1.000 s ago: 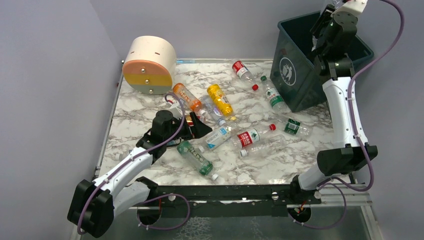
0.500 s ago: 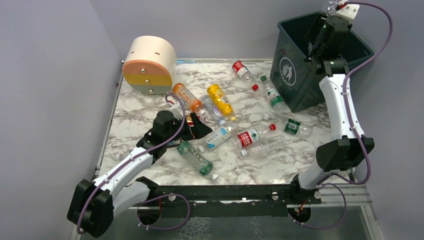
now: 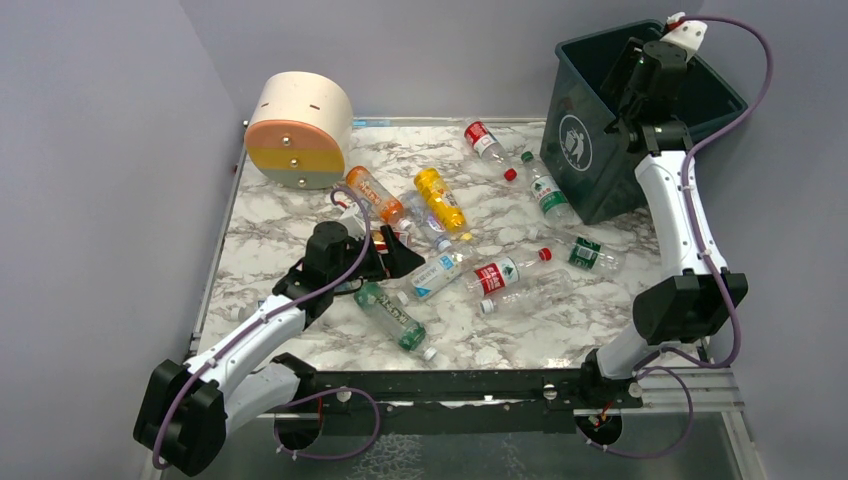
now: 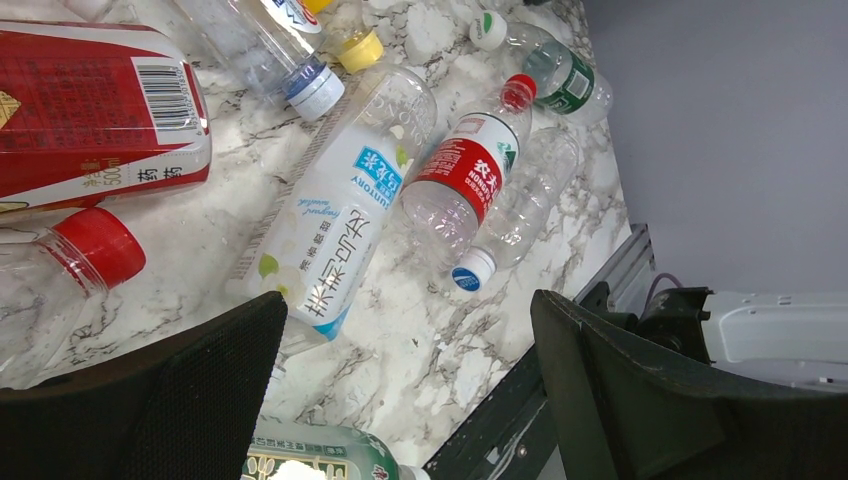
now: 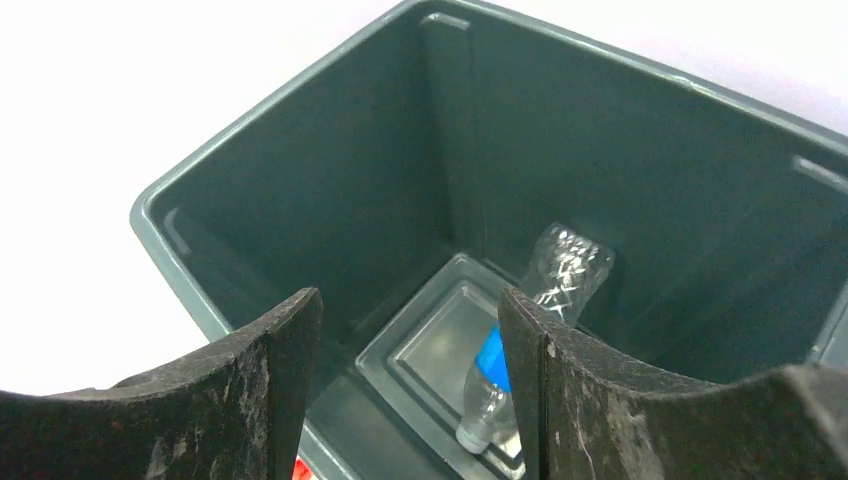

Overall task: Put the plastic bottles in the bin
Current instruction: Place the plastic bottle in the trash bin.

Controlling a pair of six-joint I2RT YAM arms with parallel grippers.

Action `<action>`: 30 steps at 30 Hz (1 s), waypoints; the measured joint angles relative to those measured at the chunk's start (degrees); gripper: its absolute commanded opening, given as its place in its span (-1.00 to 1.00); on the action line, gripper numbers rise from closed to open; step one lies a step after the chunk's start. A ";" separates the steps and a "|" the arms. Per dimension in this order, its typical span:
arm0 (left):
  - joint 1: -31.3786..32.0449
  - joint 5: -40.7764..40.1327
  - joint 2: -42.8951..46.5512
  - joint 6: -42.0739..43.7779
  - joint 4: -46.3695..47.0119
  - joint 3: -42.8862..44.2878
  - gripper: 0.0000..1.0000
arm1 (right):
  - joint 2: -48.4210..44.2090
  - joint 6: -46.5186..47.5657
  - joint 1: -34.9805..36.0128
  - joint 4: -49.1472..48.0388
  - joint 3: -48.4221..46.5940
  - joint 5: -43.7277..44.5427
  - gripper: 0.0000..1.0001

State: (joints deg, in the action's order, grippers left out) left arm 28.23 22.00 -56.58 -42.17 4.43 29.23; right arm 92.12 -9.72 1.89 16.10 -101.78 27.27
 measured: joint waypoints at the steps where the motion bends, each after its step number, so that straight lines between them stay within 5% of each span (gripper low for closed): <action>1: 0.02 -0.04 0.20 0.00 0.00 0.00 0.98 | 0.00 -0.24 0.00 0.11 0.26 -0.20 0.40; 10: 0.04 -0.66 2.32 -0.07 -0.07 -0.02 0.98 | -2.95 -2.73 -0.02 1.73 0.94 -5.68 0.69; 13: 0.04 -0.66 2.56 -0.02 0.09 -0.02 0.98 | -4.72 -3.87 -0.02 3.34 0.70 -9.38 1.00; 30: 0.31 -2.58 2.36 1.51 1.07 -0.02 0.98 | -8.46 -5.22 6.27 7.19 0.26 -39.01 0.99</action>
State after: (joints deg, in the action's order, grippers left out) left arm 28.53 19.42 -54.22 -40.66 5.50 29.21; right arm 83.66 -14.94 8.16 23.29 -101.51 -11.75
